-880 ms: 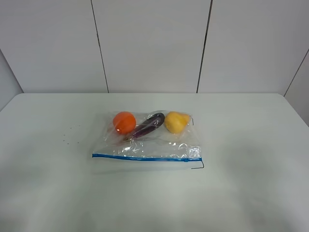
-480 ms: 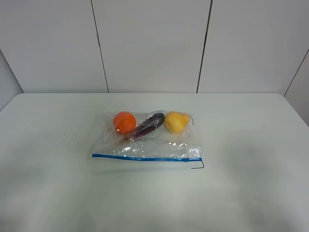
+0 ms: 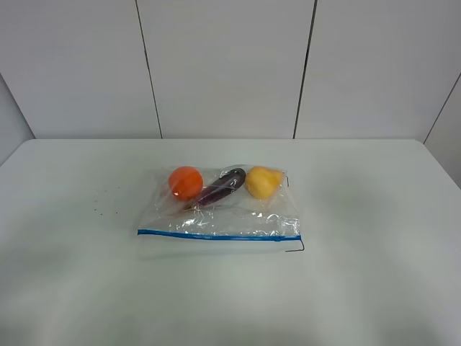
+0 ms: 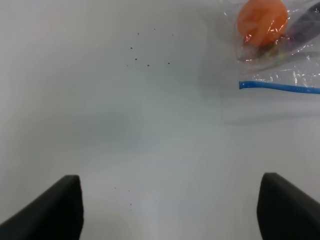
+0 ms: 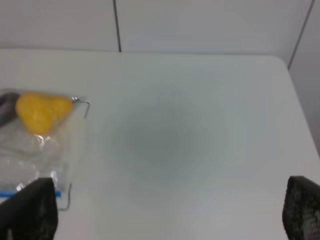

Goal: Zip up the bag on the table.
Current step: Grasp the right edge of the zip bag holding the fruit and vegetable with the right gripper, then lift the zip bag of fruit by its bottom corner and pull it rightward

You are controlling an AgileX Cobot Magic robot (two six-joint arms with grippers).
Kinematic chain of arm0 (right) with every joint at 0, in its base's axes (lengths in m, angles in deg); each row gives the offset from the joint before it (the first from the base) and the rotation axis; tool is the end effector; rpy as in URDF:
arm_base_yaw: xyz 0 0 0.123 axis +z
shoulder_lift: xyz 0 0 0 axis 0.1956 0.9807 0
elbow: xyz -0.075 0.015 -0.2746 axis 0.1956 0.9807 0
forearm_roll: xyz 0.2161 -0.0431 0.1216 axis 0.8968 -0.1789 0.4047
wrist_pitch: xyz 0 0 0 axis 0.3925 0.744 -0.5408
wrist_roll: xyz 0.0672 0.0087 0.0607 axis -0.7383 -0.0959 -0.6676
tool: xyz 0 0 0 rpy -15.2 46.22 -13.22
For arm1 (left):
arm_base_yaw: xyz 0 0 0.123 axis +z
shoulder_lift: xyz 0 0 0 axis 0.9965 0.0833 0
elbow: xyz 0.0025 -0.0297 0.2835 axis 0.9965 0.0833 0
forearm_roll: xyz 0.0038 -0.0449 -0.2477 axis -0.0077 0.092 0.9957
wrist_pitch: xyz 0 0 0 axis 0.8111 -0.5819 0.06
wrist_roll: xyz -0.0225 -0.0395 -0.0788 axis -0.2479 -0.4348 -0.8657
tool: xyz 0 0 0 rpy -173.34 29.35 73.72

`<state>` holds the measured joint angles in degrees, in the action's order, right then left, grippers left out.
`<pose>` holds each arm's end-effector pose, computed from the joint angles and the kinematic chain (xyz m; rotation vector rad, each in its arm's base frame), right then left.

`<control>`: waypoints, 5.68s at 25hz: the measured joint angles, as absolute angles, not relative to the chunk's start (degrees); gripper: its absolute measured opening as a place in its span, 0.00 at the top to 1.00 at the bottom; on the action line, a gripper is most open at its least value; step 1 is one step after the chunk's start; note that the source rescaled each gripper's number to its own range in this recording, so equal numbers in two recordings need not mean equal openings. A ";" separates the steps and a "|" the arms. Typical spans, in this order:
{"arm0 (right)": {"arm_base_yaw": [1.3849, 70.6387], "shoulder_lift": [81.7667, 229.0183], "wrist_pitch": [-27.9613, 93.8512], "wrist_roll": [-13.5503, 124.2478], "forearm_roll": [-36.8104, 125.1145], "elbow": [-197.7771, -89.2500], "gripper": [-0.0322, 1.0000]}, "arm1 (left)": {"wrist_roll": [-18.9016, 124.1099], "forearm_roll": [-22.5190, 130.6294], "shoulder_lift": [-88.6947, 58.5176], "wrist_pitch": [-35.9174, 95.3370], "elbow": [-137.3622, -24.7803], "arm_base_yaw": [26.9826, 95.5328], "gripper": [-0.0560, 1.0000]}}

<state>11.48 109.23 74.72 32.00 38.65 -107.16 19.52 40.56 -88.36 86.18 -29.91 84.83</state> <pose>0.0699 0.0033 0.3549 0.0128 2.0790 0.0572 -0.0045 0.0001 0.2768 0.0243 2.0382 0.0064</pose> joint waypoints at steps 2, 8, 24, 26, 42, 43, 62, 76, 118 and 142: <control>11.48 116.89 72.61 32.00 40.67 -110.28 0.00 | 19.52 40.56 -88.36 86.18 -29.91 84.83 0.04; 11.48 139.12 69.26 34.60 48.73 -116.83 0.00 | 19.52 40.56 -88.36 86.18 -29.91 84.83 0.04; 11.48 184.29 70.28 75.73 89.44 -119.02 0.00 | 19.52 40.56 -88.36 86.18 -29.91 84.83 0.04; 11.48 187.74 71.94 80.34 92.32 -119.06 0.00 | 19.52 40.56 -88.36 86.18 -29.91 84.83 0.04; 11.48 195.84 74.28 95.64 104.47 -119.18 0.00 | 19.52 40.56 -88.36 86.18 -29.91 84.83 0.04; 11.48 196.41 74.48 96.16 105.03 -119.50 0.01 | 19.52 40.56 -88.36 86.18 -29.91 84.83 0.04; 12.08 202.36 80.26 95.01 101.90 -123.40 0.08 | 19.52 40.56 -88.36 86.18 -29.91 84.83 0.04; 13.14 204.61 79.72 97.70 103.96 -123.45 0.53 | 19.52 40.56 -88.36 86.18 -29.91 84.83 0.04; 13.27 207.36 77.84 99.77 107.02 -123.45 0.82 | 19.52 40.56 -88.36 86.18 -29.91 84.83 0.04; 13.27 207.29 92.26 98.46 115.01 -123.45 0.96 | 19.52 40.56 -88.36 86.18 -29.91 84.83 0.04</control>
